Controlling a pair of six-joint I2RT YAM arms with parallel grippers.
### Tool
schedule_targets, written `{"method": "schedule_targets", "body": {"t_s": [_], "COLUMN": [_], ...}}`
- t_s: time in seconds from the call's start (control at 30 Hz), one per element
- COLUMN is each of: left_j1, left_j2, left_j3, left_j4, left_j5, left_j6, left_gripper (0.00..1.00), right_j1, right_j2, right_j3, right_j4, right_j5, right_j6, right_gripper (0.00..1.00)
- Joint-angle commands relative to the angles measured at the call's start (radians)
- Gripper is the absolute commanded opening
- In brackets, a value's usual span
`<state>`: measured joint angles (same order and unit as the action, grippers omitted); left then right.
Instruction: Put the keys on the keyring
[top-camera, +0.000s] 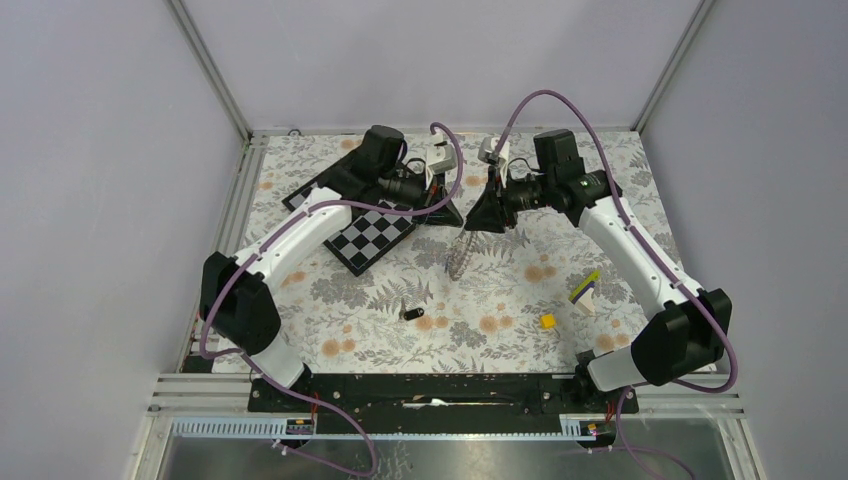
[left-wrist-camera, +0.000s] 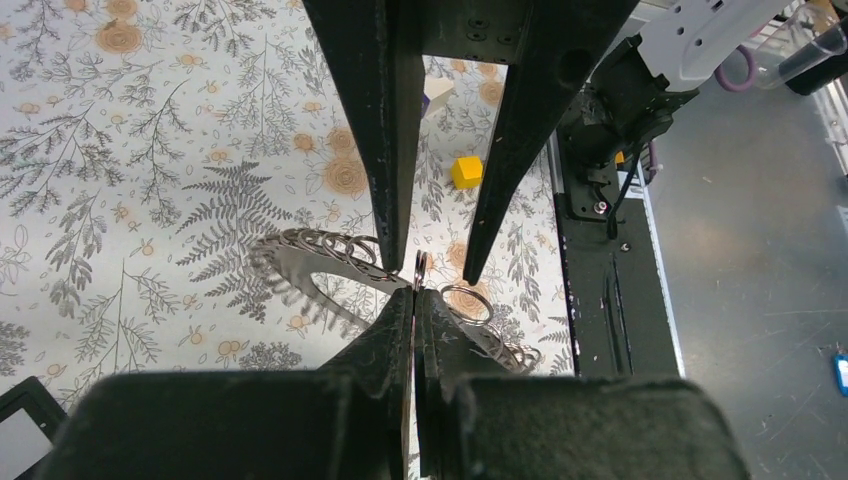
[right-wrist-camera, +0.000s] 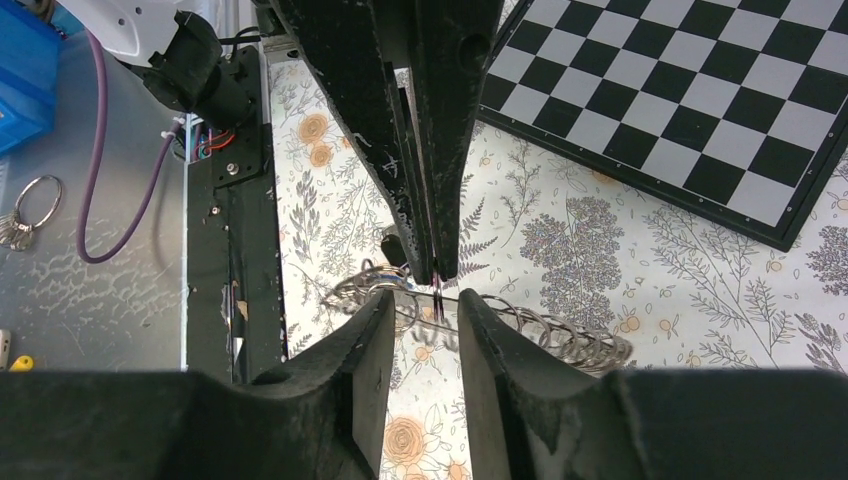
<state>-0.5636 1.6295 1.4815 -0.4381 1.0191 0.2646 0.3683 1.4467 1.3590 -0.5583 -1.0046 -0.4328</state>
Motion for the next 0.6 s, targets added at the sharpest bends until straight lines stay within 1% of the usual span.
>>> {"method": "schedule_targets", "body": {"t_s": [0.0, 0.1, 0.3, 0.37, 0.4, 0.57], "left_j1": [-0.002, -0.002, 0.0, -0.001, 0.0, 0.001], "left_j2": [-0.046, -0.047, -0.049, -0.049, -0.05, -0.051], "left_j3": [-0.008, -0.02, -0.04, -0.044, -0.046, -0.044], "left_j4": [0.119, 0.135, 0.165, 0.171, 0.171, 0.15], "left_j5": [0.062, 0.062, 0.079, 0.082, 0.082, 0.073], "left_j6": [-0.064, -0.077, -0.1, -0.102, -0.101, -0.069], "left_gripper": [0.0, 0.0, 0.0, 0.0, 0.0, 0.0], "right_j1": [0.009, 0.009, 0.009, 0.009, 0.009, 0.009], "right_j2": [-0.023, -0.019, -0.018, -0.019, -0.02, -0.021], "right_j3": [0.0, -0.005, -0.02, -0.017, -0.016, -0.03], "right_j4": [0.021, 0.02, 0.027, 0.027, 0.029, 0.048], "right_j5": [0.004, 0.003, 0.017, 0.022, 0.025, 0.046], "right_j6": [-0.014, -0.016, -0.02, -0.018, -0.016, -0.003], "right_gripper": [0.33, 0.27, 0.26, 0.23, 0.22, 0.05]}}
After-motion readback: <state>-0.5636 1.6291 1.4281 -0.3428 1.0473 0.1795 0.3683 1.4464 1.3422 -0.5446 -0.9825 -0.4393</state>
